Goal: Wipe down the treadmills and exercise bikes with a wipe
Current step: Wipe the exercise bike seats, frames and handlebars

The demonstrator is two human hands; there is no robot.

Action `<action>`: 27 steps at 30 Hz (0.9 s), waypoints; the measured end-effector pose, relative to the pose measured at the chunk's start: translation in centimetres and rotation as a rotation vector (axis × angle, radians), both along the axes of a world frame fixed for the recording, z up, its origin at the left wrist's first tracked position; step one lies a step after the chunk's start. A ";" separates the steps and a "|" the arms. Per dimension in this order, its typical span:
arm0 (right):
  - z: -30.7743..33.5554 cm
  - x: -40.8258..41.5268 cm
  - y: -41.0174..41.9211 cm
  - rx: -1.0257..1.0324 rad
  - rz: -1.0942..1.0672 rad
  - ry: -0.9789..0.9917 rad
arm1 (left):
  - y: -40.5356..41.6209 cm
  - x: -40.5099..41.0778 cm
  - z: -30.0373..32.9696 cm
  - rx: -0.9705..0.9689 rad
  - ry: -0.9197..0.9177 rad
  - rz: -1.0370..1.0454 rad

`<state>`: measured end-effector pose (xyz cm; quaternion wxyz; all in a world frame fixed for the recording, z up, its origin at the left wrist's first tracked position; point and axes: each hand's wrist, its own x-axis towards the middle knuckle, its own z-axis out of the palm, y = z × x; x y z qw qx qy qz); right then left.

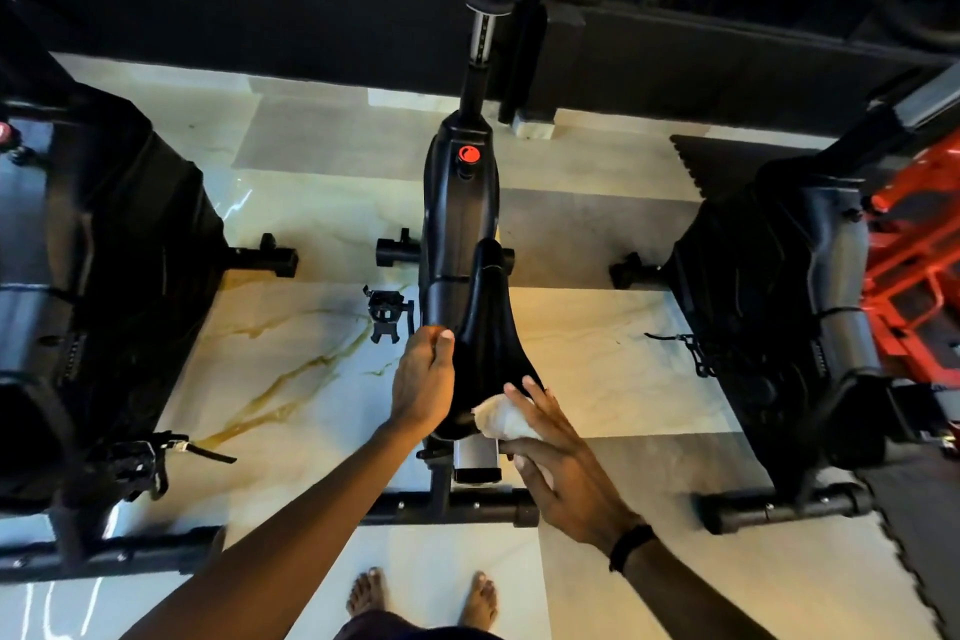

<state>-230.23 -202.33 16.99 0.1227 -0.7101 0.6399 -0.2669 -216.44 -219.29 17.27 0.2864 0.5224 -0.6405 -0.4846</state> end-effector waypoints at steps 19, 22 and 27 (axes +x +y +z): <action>2.6 1.9 -10.3 0.365 -0.466 -0.144 | 0.9 -0.3 -0.2 -0.025 -0.189 -0.008; -0.1 3.9 -3.5 0.196 -0.325 0.163 | 0.9 -0.3 -0.7 -0.036 -0.190 -0.004; -1.4 5.3 -1.5 0.176 -0.385 0.141 | 0.9 -0.4 -0.3 -0.045 -0.172 -0.011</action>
